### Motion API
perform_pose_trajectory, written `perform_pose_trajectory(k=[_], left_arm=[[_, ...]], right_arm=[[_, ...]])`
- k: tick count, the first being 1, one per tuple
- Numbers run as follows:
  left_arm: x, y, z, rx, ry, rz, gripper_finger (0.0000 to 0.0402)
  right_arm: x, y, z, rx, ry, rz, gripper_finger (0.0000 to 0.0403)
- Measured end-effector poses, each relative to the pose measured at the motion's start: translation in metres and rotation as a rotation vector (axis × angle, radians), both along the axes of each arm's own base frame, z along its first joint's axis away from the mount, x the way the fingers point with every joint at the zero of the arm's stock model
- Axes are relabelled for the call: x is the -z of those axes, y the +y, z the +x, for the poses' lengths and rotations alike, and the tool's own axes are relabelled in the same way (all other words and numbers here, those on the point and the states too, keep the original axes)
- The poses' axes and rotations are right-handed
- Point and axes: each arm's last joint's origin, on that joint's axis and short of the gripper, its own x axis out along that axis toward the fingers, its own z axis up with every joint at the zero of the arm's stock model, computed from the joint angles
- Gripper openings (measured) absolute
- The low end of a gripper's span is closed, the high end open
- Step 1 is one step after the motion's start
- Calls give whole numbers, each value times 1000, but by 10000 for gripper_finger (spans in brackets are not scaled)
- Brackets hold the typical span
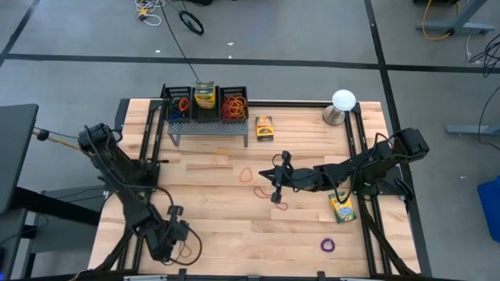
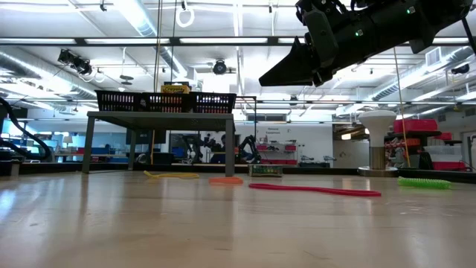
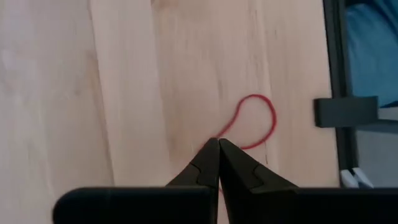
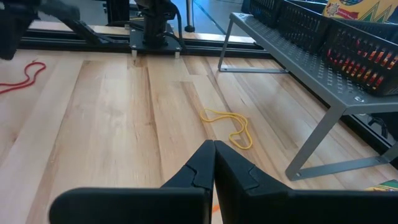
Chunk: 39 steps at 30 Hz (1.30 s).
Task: Pick & Place Office Desk Supplies
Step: Put the red rubber band into the right black bin
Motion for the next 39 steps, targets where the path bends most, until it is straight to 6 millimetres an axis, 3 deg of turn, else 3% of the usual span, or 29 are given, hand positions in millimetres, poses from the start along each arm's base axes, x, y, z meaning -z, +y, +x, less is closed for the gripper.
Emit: perform_pose_trajectory(k=[6,16,25,32,39], left_arm=[[-9,-6,1,-42,31,1,22],[27,-13,1,-35,210,99,76],[48,-19,-2,-29,267,147,104],[54,-21,-2,-40,282,162,94],[46,-26,1,35,282,178,9]], right_arm=[[0,0,0,1,0,0,13],[0,0,0,1,0,0,13],[0,0,0,1,0,0,13],[0,0,0,1,1,0,13],[0,0,0,0,1,0,13]])
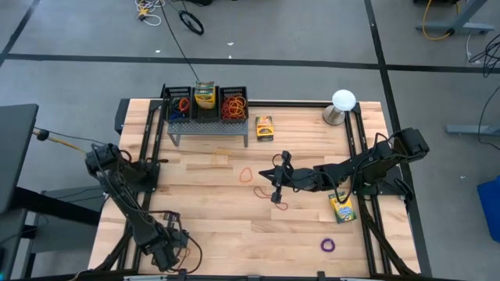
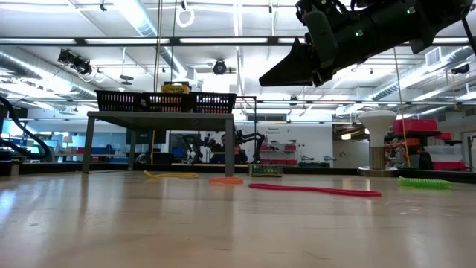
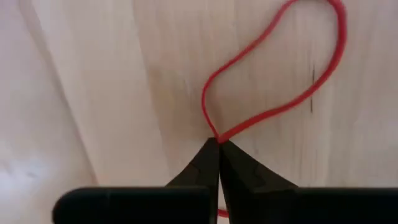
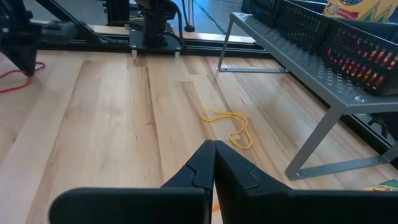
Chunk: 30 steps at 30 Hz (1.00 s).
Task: Pick & Place Office Desk Supplies
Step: Put the red rubber band into the right black bin
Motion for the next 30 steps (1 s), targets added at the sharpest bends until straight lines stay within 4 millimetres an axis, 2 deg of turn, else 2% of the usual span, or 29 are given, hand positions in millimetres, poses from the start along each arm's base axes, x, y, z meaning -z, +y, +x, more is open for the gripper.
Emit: perform_pose_trajectory(k=[8,13,17,21,26,30], left_arm=[[-30,-16,16,80,-181,47,4],[-35,-15,21,131,-318,140,4],[-24,-6,33,195,-366,162,4],[-11,8,54,282,-410,135,3],[-2,34,83,336,-531,51,3],[-1,58,97,339,-675,-29,3]], right_arm=[[0,0,0,0,0,0,13],[0,0,0,0,0,0,13],[0,0,0,0,0,0,13],[0,0,0,0,0,0,13],[0,0,0,0,0,0,13],[0,0,0,0,0,0,13]])
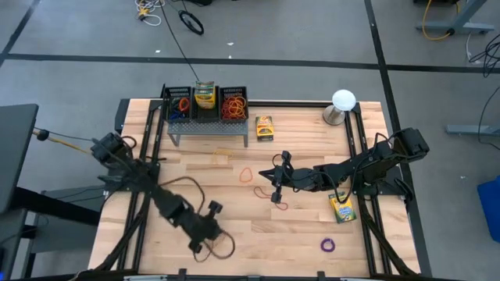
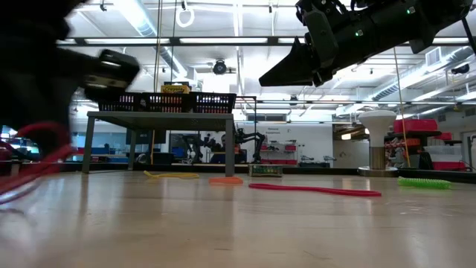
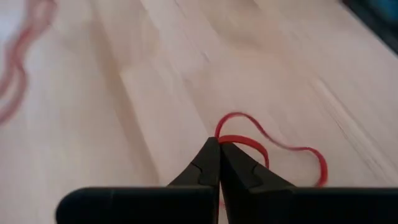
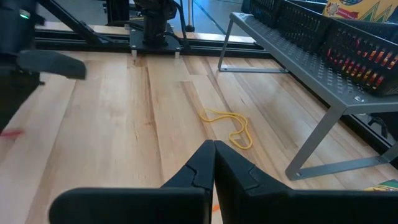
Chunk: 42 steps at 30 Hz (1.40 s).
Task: Pick & Place Office Desk Supplies
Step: Put the red rubber band into the right black bin
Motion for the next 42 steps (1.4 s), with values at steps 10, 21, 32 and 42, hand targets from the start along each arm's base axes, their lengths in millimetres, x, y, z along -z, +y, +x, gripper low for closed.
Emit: perform_pose_trajectory(k=[10,21,32,42], left_arm=[[12,38,4,-28,-471,-176,3],[37,44,3,-217,-594,-174,3],[48,46,5,-317,-637,-126,4],[47,48,5,-398,-661,-89,4]], right_arm=[[0,0,0,0,3,-1,13],[0,0,0,0,6,-2,13],[-6,-1,3,-2,-90,88,13],[48,47,8,-55,-3,253,6]])
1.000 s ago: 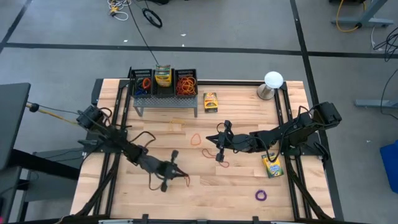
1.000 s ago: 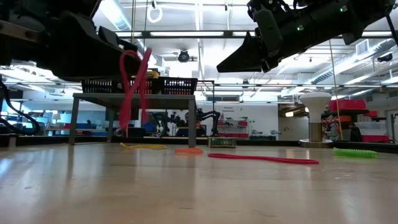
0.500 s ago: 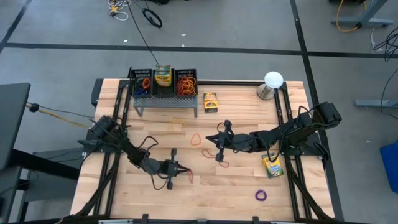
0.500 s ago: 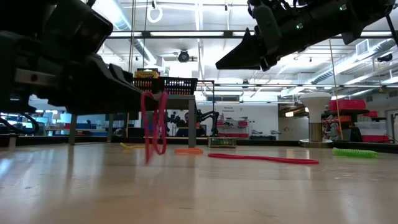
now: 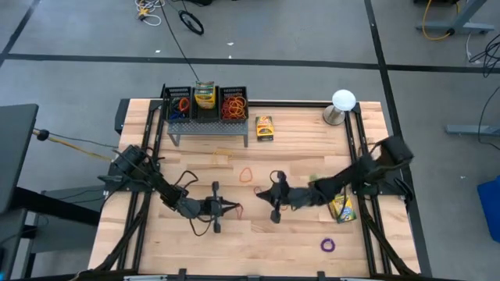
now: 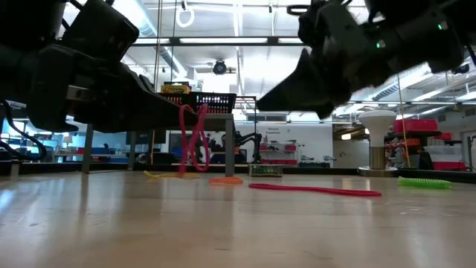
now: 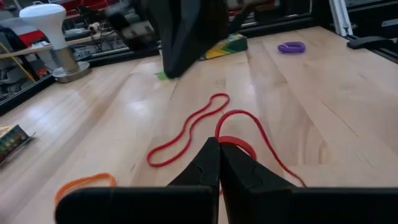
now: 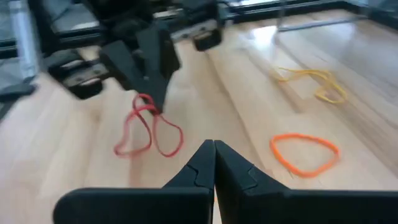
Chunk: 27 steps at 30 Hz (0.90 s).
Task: Pick & Place Office Desk Supplies
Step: Put the red rubber band into the right black bin
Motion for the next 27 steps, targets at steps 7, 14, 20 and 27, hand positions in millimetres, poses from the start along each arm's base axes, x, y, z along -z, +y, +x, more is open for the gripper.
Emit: perform_pose_trajectory(k=[7,14,20,27], left_arm=[[0,1,0,-17,-2,-6,4],[0,1,0,-17,-1,-7,4],[1,1,0,-18,3,-4,4],[0,1,0,-18,1,-5,4]], right_arm=[[35,37,22,57,-18,43,96],[39,55,55,54,-53,50,231],[35,46,66,82,-55,35,277],[38,35,70,78,-23,47,211]])
